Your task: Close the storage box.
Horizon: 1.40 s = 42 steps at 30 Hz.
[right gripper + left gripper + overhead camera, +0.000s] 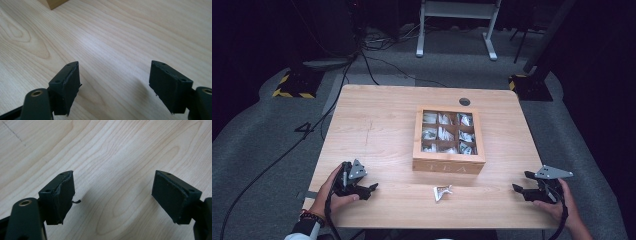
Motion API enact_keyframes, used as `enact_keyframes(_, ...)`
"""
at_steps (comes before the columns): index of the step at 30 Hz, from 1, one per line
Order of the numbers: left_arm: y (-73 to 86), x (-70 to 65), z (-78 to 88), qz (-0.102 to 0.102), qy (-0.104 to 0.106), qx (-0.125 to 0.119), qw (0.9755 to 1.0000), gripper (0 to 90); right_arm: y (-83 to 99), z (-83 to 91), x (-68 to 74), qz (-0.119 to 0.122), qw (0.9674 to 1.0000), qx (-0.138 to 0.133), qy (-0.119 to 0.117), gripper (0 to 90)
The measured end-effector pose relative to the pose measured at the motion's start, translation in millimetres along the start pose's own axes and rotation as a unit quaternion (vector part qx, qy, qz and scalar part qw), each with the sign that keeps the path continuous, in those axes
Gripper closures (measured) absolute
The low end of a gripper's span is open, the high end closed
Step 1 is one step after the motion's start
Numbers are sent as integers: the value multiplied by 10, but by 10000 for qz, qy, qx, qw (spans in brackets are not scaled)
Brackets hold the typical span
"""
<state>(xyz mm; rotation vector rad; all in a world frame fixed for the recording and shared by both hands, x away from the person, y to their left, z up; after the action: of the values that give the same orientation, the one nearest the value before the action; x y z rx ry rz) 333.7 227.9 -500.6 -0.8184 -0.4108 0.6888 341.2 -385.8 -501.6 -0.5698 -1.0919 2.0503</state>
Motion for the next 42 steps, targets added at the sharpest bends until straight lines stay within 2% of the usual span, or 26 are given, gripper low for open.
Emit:
enact_keyframes(2, 42, 25, 2, 98, 24, -20, 9999, 187, 52, 10, -16, -72, 10000, -2, 39, 244)
enact_keyframes(3, 81, 56, 14, 295, 114, -51, 9995, 186, 93, 25, -34, -183, 9998, -61, 41, 238)
enact_keyframes(4, 81, 56, 14, 295, 114, -51, 9995, 186, 93, 25, -34, -183, 9998, -61, 41, 238)
enact_keyframes(6, 128, 91, 28, 485, 195, -149, 9985, 186, 120, 44, -47, -270, 9995, -113, 78, 238)
enact_keyframes(7, 176, 98, 46, 454, 168, -288, 9984, 183, 138, 53, -45, -310, 9993, -164, 113, 234)
enact_keyframes(9, 195, 102, 58, 487, 151, -317, 9982, 183, 142, 56, -47, -327, 9992, -154, 143, 221)
enact_keyframes(21, 195, 88, 63, 509, 44, -297, 9983, 176, 146, 60, -38, -356, 9991, -150, 199, 219)
enact_keyframes(42, 195, 89, 59, 523, 61, -309, 9981, 175, 148, 63, -43, -392, 9989, -153, 210, 226)
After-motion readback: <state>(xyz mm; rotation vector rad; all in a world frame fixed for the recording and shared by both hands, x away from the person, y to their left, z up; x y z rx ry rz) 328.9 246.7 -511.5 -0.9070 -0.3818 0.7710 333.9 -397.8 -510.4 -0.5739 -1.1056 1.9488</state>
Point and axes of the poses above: each handheld gripper's, and its own axes: z roughly backward along the jaws, y roughly out of its underside, x roughly to its left, the point moved 1 cm from there along -z, roughly forward along the jaws, and after that the axes turned 11 degrees about -x, right-handed, at the moved point
